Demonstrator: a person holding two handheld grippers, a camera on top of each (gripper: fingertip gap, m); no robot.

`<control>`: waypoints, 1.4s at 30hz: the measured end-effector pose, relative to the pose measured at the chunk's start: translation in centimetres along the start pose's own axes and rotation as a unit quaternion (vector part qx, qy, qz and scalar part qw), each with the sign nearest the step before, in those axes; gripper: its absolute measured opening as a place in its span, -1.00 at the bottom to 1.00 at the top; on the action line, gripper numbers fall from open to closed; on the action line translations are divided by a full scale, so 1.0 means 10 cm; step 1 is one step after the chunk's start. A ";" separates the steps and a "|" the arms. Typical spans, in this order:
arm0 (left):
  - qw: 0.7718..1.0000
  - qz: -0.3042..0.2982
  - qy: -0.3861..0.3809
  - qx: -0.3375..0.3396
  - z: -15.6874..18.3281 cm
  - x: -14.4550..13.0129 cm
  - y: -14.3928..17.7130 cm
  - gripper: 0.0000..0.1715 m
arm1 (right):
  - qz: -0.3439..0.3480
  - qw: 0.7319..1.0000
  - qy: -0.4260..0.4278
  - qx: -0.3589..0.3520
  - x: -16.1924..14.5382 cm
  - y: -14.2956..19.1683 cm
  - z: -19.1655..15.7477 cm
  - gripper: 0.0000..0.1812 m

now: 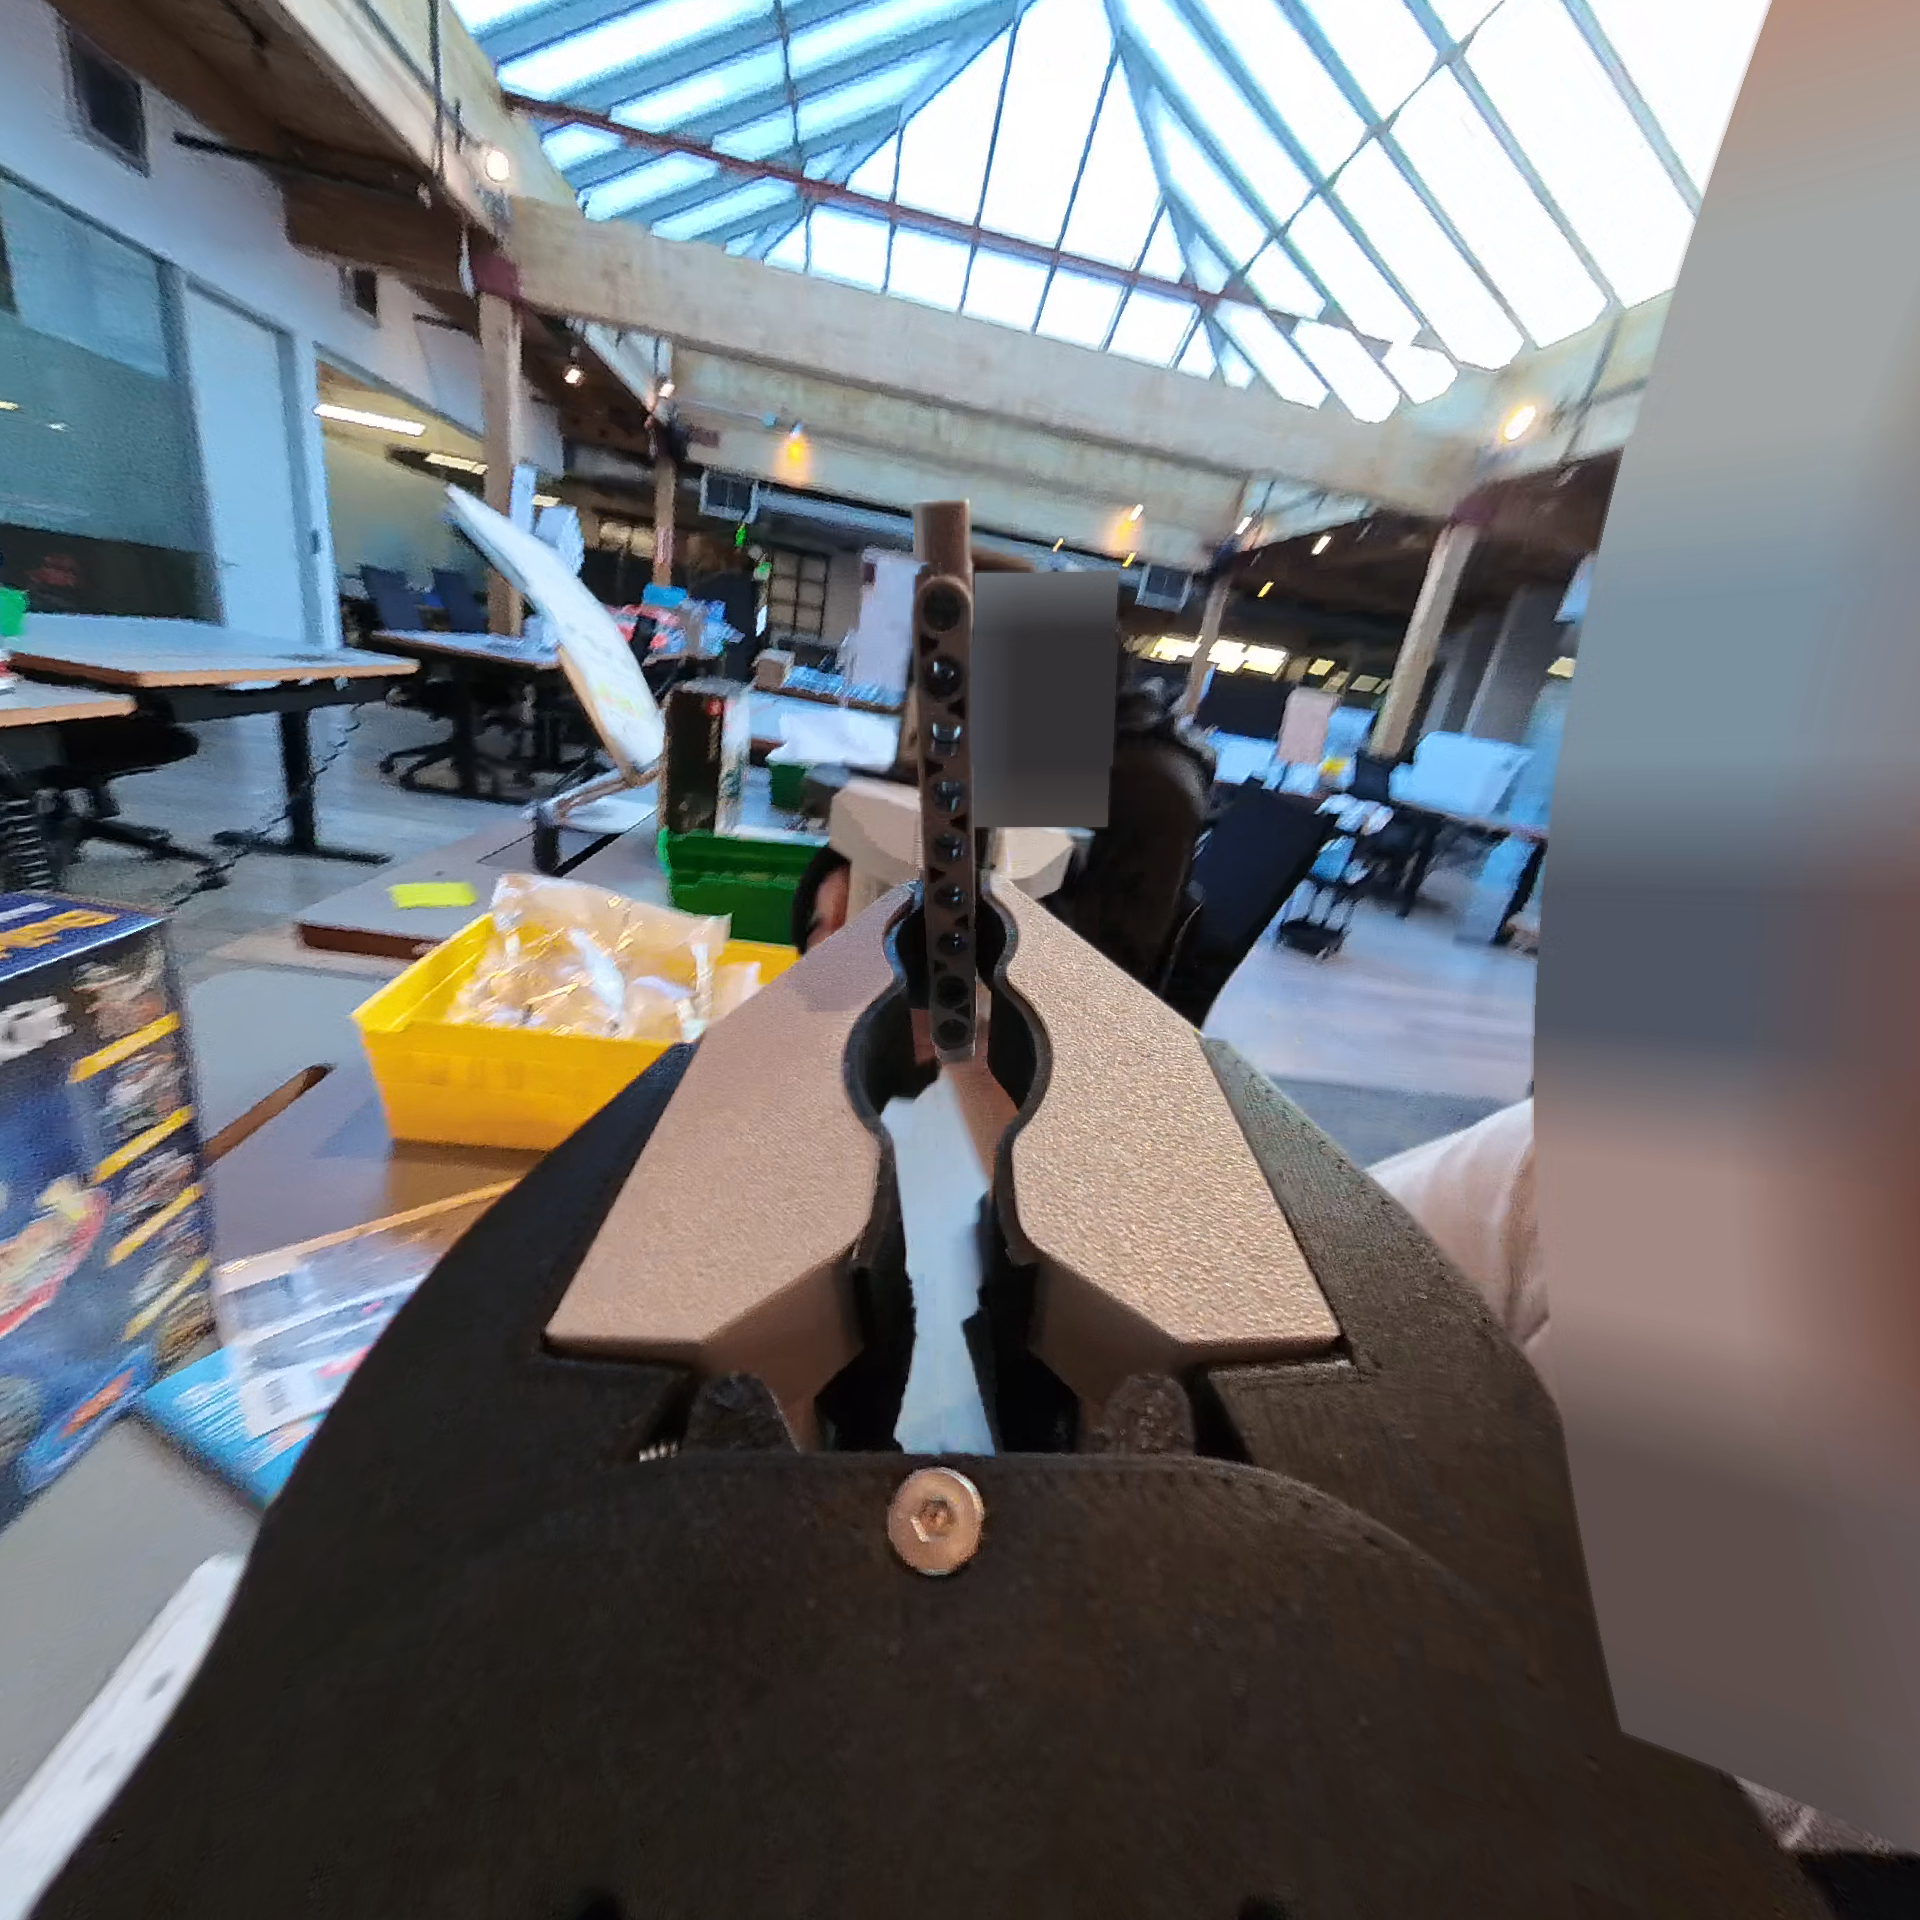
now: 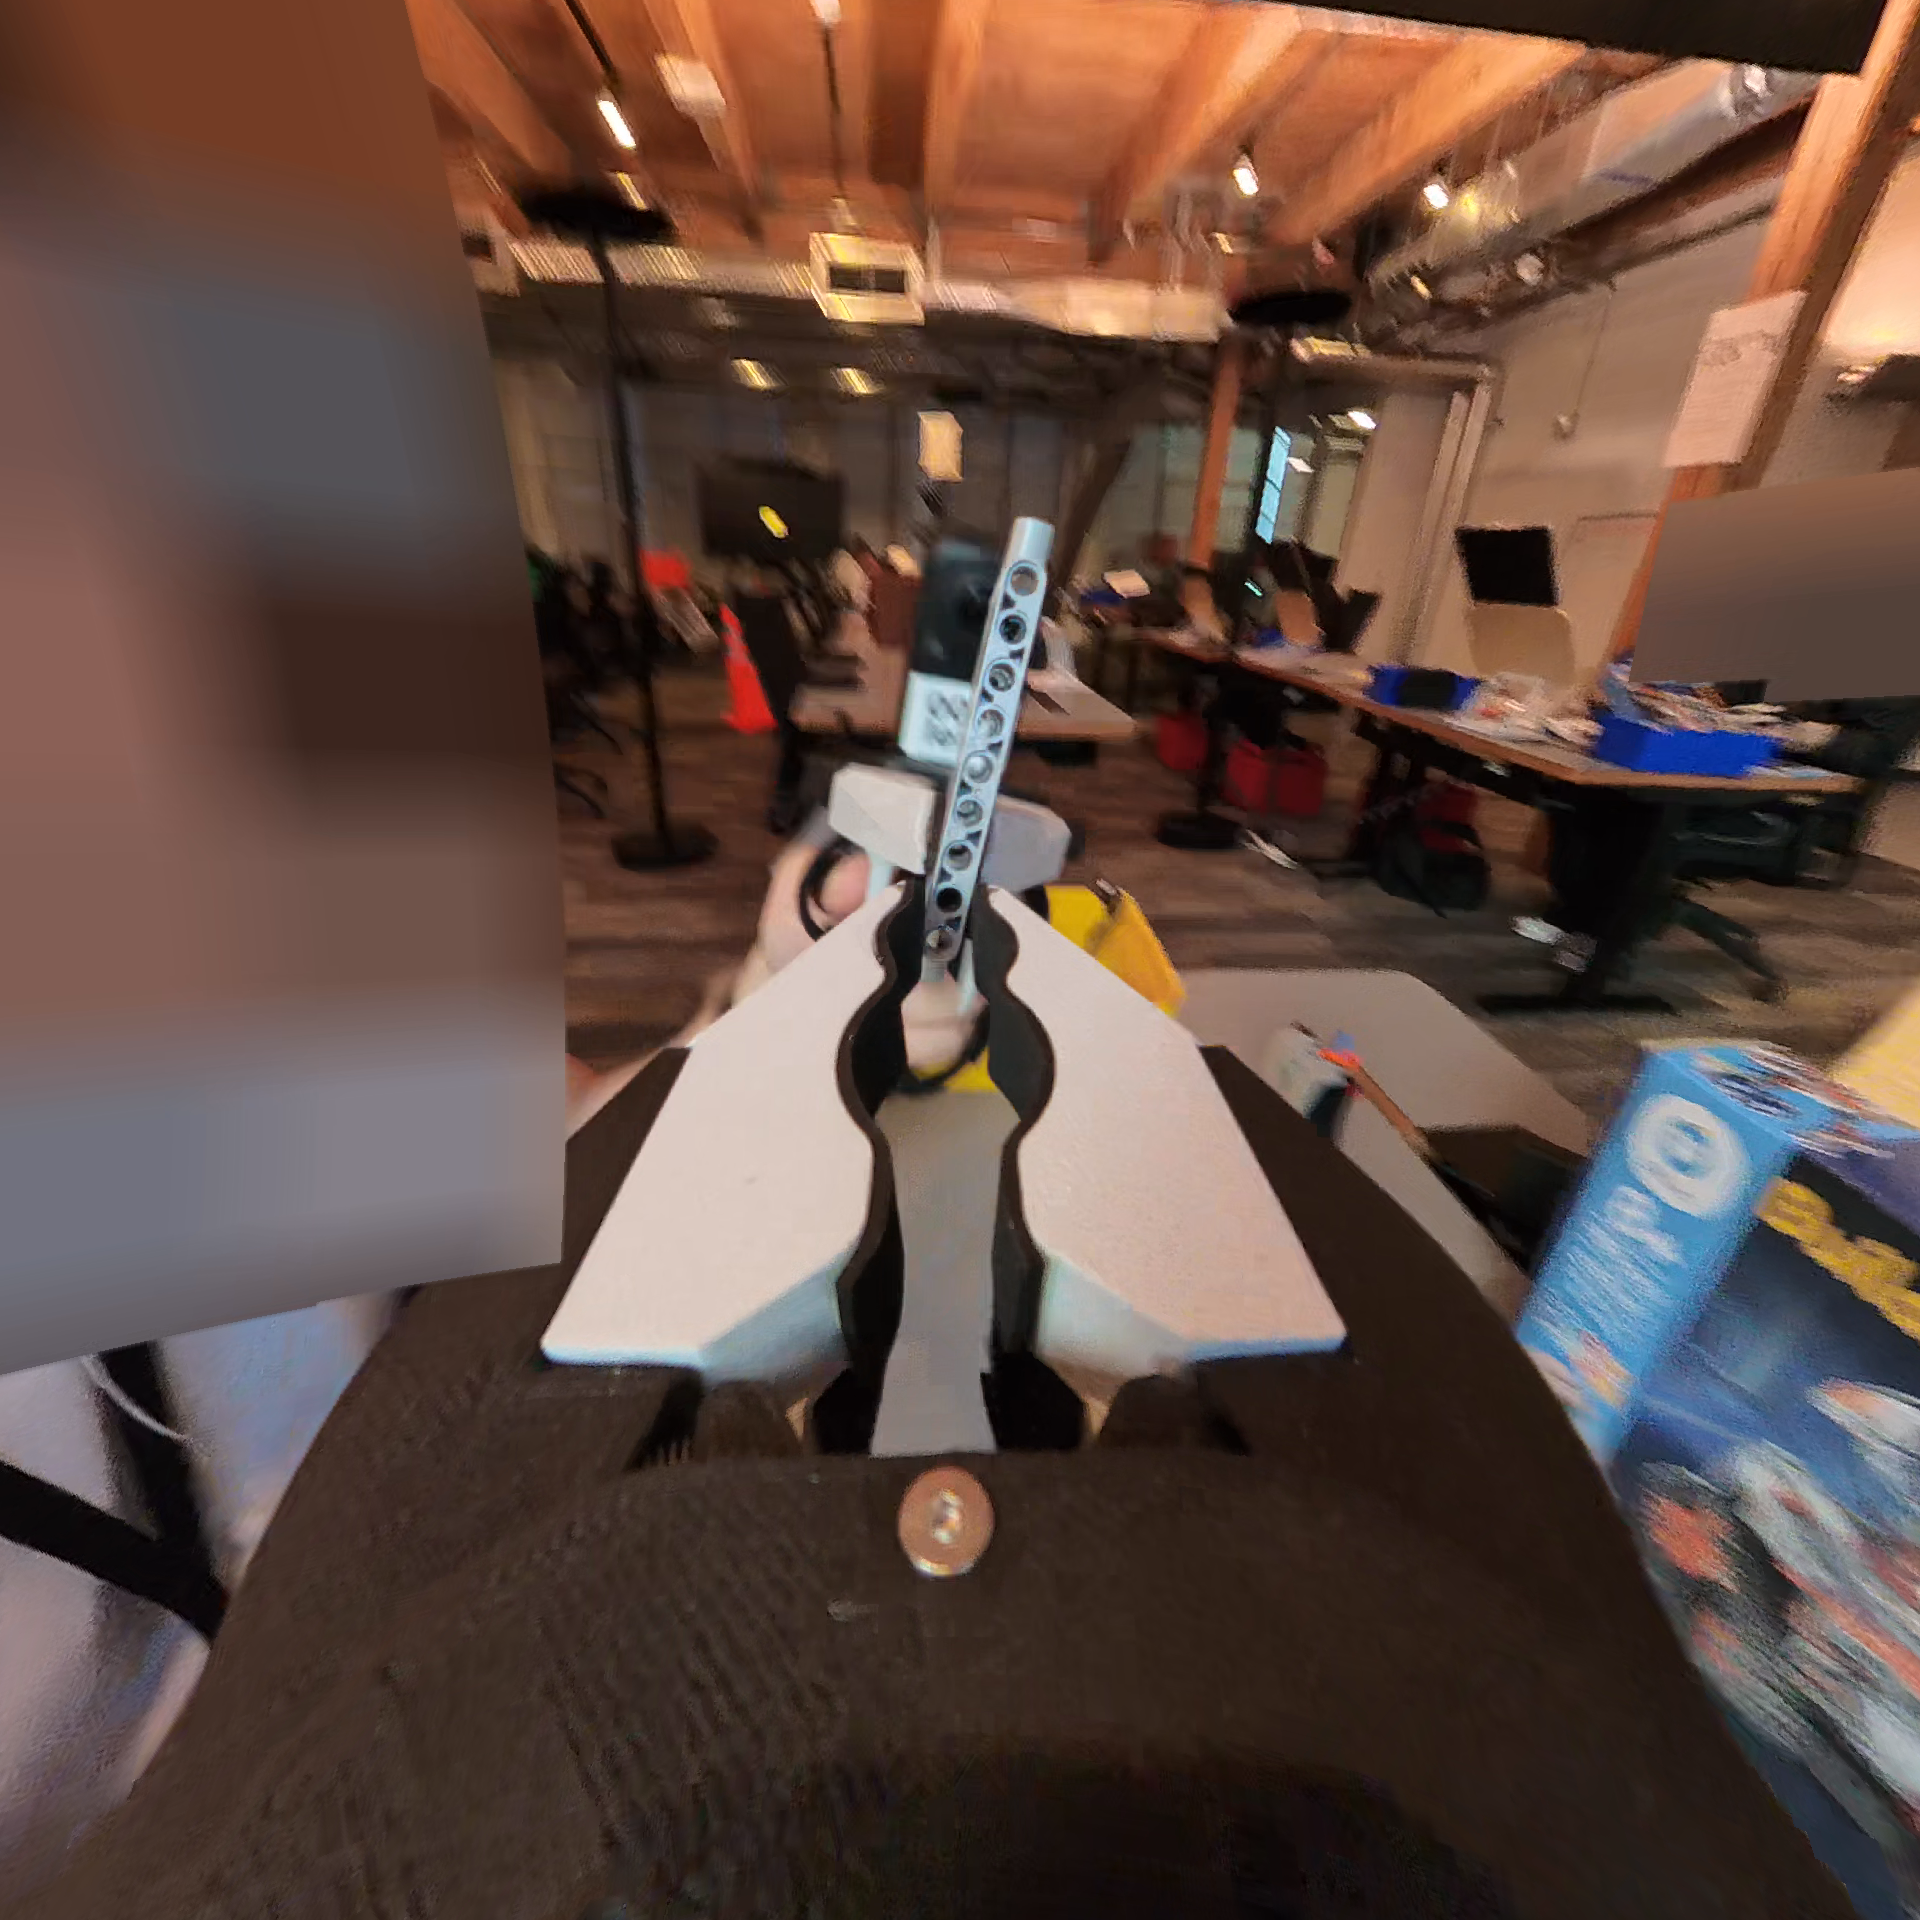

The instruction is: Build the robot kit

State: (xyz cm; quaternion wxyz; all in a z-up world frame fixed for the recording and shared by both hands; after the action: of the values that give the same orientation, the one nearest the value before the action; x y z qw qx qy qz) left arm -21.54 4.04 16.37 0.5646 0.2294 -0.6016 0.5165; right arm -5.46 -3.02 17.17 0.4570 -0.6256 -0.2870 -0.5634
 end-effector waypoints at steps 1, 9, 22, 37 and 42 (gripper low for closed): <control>1.000 -0.016 -0.017 0.006 -0.03 -0.02 0.01 -0.95 | -0.018 0.999 0.027 -0.016 -0.01 0.02 0.00 -0.91; 0.990 -0.136 -0.013 -0.031 -0.08 -0.28 -0.07 -0.94 | 0.015 0.999 0.030 -0.039 0.12 0.20 -0.01 -0.81; 0.986 -0.163 -0.003 -0.019 -0.11 -0.41 -0.19 -0.95 | -0.014 0.998 -0.064 -0.006 0.02 0.31 0.11 -0.79; 0.993 -0.072 -0.092 0.030 -0.05 -0.12 0.00 -0.92 | -0.086 0.996 0.000 -0.012 -0.10 0.09 0.04 -0.93; 0.996 -0.069 -0.047 0.033 -0.16 -0.13 0.03 -0.93 | -0.070 0.997 -0.043 -0.005 -0.18 0.07 0.16 -0.93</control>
State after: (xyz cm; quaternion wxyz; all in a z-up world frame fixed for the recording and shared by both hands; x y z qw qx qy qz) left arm -20.78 5.12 14.76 0.5622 0.3133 -0.5927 0.4842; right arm -4.49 -1.60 15.34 0.4008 -0.6297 -0.3470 -0.5678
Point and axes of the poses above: each gripper's, where its closed fingertips meet, y back along the fingers, x out of its top, z = x × y across the jaws, the point moved 9 cm from there along y, back along the fingers, and after that the axes turned 8 degrees about z, right-handed, at the moved point
